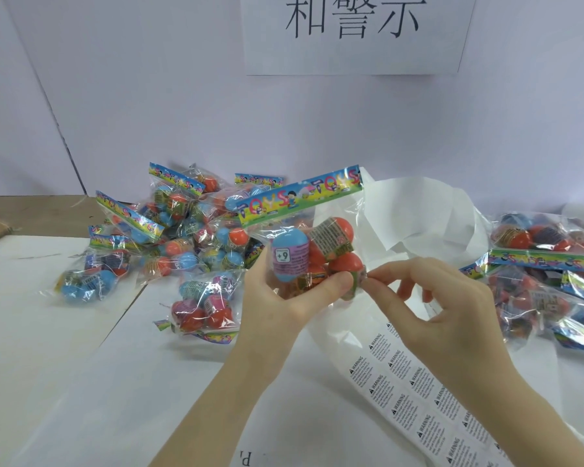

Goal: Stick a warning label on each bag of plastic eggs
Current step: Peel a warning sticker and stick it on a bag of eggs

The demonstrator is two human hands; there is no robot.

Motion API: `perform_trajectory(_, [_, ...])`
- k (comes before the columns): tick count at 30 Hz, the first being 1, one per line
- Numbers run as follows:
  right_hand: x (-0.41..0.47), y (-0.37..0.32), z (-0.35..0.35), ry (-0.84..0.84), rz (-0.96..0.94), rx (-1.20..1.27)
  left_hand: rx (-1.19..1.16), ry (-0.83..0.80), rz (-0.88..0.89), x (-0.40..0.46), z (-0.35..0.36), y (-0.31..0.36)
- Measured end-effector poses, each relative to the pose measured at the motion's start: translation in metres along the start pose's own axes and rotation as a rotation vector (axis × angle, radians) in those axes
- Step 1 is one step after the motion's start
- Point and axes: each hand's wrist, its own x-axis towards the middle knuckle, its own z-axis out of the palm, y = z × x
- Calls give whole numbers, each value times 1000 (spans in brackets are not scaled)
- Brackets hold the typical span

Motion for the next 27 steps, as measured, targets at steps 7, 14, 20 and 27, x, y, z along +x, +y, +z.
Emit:
perform_trajectory(7, [-1,3,-2,-65,20,8,12,-6,-6,1,-2,3])
perform_trajectory(14, [0,3,-3,-47,30,74,2,-10,-30,2,-1,2])
perform_trajectory(20, [-3,5,2,90,-142,-148,-9,18,-22,0,2,0])
perform_trajectory(27, [-5,7,4,125,-188,-184,25,33,-38,0,2,1])
